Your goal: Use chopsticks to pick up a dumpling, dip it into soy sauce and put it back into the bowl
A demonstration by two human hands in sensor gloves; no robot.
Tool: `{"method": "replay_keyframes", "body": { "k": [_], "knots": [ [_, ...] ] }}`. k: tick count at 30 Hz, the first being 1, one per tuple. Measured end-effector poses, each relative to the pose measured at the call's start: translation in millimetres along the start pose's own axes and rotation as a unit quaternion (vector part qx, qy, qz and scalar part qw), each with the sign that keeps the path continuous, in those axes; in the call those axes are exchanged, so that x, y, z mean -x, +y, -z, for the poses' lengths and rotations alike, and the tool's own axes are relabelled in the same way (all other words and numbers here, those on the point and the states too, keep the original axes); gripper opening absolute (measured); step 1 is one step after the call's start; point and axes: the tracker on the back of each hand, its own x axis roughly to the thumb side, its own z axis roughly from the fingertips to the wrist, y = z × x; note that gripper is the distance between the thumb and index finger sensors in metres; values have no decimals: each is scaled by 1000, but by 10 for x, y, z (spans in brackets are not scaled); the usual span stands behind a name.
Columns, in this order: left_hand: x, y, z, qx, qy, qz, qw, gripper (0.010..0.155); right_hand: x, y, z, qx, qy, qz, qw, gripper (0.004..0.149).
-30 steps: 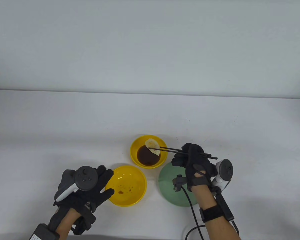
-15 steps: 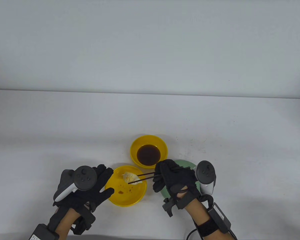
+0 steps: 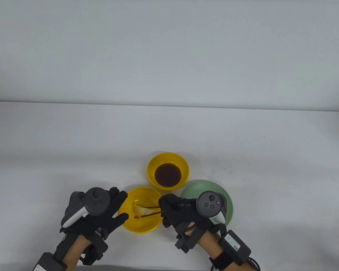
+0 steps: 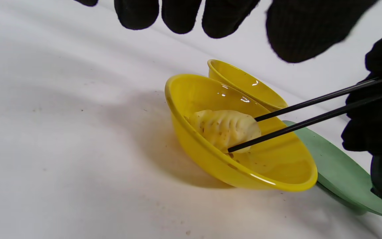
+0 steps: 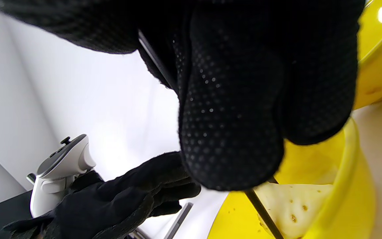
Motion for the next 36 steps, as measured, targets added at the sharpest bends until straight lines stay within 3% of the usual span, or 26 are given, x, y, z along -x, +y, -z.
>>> {"method": "replay_keyframes", "body": {
  "k": [6,9,14,18,20,22,23,24,25,27,29,34,36],
  "knots": [
    [5,4,-4,0,5,0,1000,80,-5,-118,-11,22,12,17,1000,41],
    [3,15,-11,-2,3,-3,1000,80,-21,-296,-29,52,29,88,994,41],
    [1,20,-17,-3,1,-2,1000,80,26,-759,-144,98,78,267,955,41],
    [0,21,-21,-2,0,-2,1000,79,18,-1069,-247,63,116,312,941,43],
    [3,22,-22,-2,0,-2,1000,79,-50,-1216,-313,54,125,250,959,45],
    [6,22,-22,-1,2,-2,1000,79,-140,-1349,-370,93,112,102,984,45],
    [8,23,-20,0,2,-3,1000,80,-175,-1378,-389,104,112,42,987,45],
    [6,23,-22,0,2,-4,1000,80,-241,-1404,-416,108,115,-91,983,45],
    [5,23,-22,0,2,-3,1000,80,-270,-1397,-418,100,118,-159,975,45],
    [1,21,-22,0,0,-2,1000,80,-292,-1289,-372,68,131,-346,927,45],
    [4,10,-13,3,2,0,1000,80,-256,-1128,-305,38,133,-434,890,44],
    [16,-5,0,7,7,0,1000,80,-260,-639,-190,-13,145,-560,815,43],
    [13,-5,-1,6,6,1,1000,80,-229,-363,-153,-48,140,-623,768,42]
  ]
}}
